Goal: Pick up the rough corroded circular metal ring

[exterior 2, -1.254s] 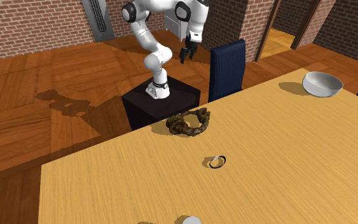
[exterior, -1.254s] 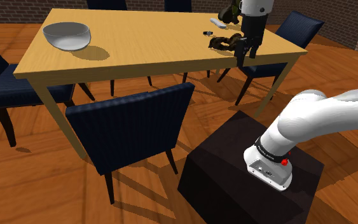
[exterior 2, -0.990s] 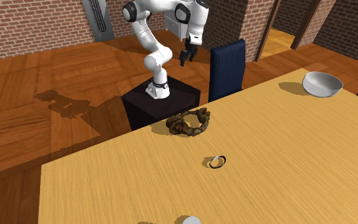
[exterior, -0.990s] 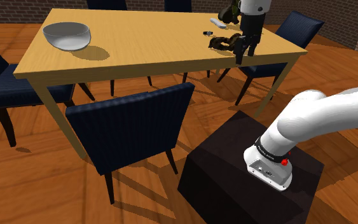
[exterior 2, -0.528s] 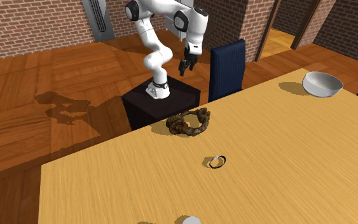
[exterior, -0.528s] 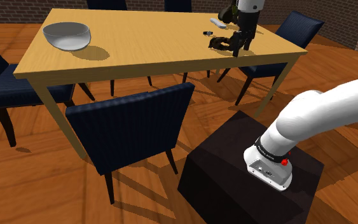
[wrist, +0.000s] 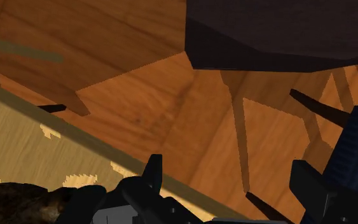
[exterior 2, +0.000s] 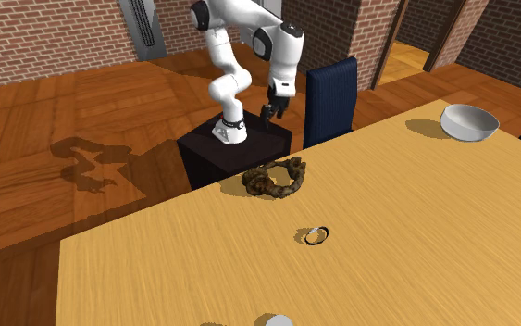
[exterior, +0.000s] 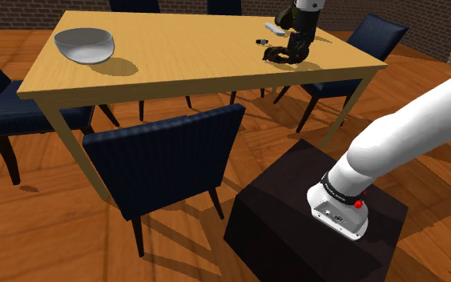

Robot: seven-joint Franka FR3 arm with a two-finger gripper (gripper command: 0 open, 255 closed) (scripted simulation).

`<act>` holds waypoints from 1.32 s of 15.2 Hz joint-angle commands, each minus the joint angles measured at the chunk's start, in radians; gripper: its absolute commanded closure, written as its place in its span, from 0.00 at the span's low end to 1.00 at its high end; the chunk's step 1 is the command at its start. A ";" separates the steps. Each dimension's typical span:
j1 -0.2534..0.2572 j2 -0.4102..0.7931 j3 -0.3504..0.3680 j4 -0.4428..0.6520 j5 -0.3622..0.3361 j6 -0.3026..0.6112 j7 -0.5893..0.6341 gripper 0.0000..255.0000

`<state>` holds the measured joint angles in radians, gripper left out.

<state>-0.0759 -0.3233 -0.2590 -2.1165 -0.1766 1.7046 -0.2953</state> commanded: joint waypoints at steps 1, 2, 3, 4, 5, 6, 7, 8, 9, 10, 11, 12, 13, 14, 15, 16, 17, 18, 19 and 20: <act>-0.007 0.062 -0.031 0.047 0.009 0.027 -0.044 0.00; -0.011 0.096 -0.045 0.077 0.018 0.036 -0.065 0.00; -0.014 0.130 -0.059 0.107 0.027 0.044 -0.088 0.00; -0.018 0.165 -0.072 0.139 0.039 0.052 -0.110 0.00; -0.023 0.201 -0.085 0.173 0.051 0.058 -0.133 0.00; -0.029 0.238 -0.097 0.207 0.066 0.063 -0.156 0.00; -0.035 0.275 -0.107 0.244 0.081 0.066 -0.179 0.00; -0.042 0.314 -0.118 0.282 0.098 0.068 -0.202 0.00; -0.051 0.352 -0.127 0.322 0.116 0.068 -0.226 0.00; -0.060 0.392 -0.135 0.363 0.135 0.067 -0.249 0.00; -0.071 0.433 -0.142 0.407 0.156 0.064 -0.271 0.00; -0.084 0.474 -0.148 0.453 0.176 0.060 -0.294 0.00; -0.098 0.516 -0.153 0.501 0.198 0.053 -0.315 0.00; -0.113 0.559 -0.156 0.553 0.220 0.045 -0.336 0.00; -0.130 0.603 -0.158 0.607 0.241 0.034 -0.355 0.00; -0.149 0.649 -0.159 0.664 0.263 0.021 -0.374 0.00; -0.169 0.696 -0.158 0.726 0.285 0.005 -0.391 0.00; -0.192 0.744 -0.157 0.792 0.307 -0.013 -0.406 0.00; -0.216 0.795 -0.154 0.865 0.329 -0.035 -0.420 0.00; -0.240 0.844 -0.150 0.937 0.348 -0.058 -0.430 0.00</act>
<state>-0.2940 0.4728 -0.4110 -1.2410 0.1503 1.6668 -0.7110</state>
